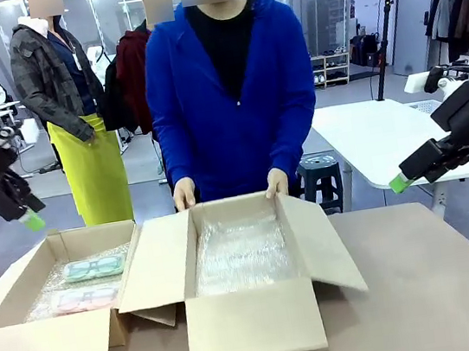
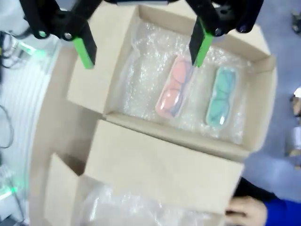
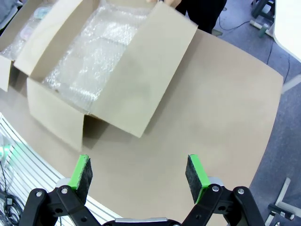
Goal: Pack the glasses set securely to prepare it for shipping.
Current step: Position the Package Box on the left side of the table.
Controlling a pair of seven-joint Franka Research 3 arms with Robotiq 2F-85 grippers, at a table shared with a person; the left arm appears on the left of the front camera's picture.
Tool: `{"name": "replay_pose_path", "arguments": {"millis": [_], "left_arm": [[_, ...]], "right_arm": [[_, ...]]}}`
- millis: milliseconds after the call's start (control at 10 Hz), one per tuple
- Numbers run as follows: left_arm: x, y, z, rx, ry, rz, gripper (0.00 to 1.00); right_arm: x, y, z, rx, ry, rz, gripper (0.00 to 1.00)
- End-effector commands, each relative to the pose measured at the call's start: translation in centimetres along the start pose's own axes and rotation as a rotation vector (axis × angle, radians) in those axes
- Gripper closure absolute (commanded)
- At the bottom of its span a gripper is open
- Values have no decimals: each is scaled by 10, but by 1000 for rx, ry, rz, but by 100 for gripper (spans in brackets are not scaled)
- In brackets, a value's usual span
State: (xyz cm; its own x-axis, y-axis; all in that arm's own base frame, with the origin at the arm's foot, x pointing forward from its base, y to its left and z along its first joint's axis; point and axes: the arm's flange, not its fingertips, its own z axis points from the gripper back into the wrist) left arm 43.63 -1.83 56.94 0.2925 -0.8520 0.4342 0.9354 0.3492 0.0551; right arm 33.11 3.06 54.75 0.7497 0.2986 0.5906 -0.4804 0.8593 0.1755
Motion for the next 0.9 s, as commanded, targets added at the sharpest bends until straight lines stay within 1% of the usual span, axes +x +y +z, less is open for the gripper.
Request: {"name": "replay_pose_path", "arguments": {"millis": [0,100,800], "left_arm": [[-1,-10,-16,24,-9,5,0],[0,0,0,0,0,0,0],[0,0,0,0,0,0,0]], "right_arm": [[0,0,0,-8,-2,5,0],[0,0,0,-8,-2,5,0],[0,0,0,-8,-2,5,0]]}}
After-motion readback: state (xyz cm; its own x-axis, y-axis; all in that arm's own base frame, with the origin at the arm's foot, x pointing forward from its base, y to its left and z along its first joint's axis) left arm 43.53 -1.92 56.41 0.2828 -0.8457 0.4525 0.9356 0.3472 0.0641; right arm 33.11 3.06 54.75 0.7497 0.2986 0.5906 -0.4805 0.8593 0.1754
